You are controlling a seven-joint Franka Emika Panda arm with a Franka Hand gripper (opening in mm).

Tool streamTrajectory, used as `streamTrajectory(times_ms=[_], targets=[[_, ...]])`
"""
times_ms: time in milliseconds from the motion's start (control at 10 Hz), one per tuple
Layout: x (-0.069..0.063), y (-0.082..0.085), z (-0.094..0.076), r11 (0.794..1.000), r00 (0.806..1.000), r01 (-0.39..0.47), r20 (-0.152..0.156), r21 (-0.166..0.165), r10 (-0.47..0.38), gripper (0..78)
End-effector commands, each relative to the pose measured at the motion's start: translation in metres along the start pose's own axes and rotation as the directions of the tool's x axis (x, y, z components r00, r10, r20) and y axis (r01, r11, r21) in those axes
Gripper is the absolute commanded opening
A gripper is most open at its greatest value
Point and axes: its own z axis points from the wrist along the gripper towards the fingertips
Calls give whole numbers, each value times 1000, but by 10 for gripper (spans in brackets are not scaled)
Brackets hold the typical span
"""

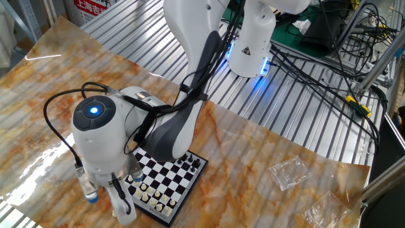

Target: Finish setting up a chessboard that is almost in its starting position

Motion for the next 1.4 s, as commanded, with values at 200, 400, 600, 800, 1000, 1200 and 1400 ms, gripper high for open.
streamTrajectory(times_ms=[200, 400, 600, 800, 1000, 1200, 1400], targets=[[-5, 3, 5, 1000, 1000, 8, 11, 10, -8, 775], [-5, 5, 6, 1000, 1000, 7, 13, 13, -7, 775], [-4, 10, 6, 1000, 1000, -5, 17, 20, 4, 775], [-4, 10, 8, 1000, 1000, -2, 18, 21, 2, 775], [-4, 10, 13, 1000, 1000, 5, 25, 25, -5, 775], [-5, 10, 16, 1000, 1000, 6, 28, 23, -6, 775], [-5, 10, 16, 1000, 1000, 7, 27, 23, -8, 775]])
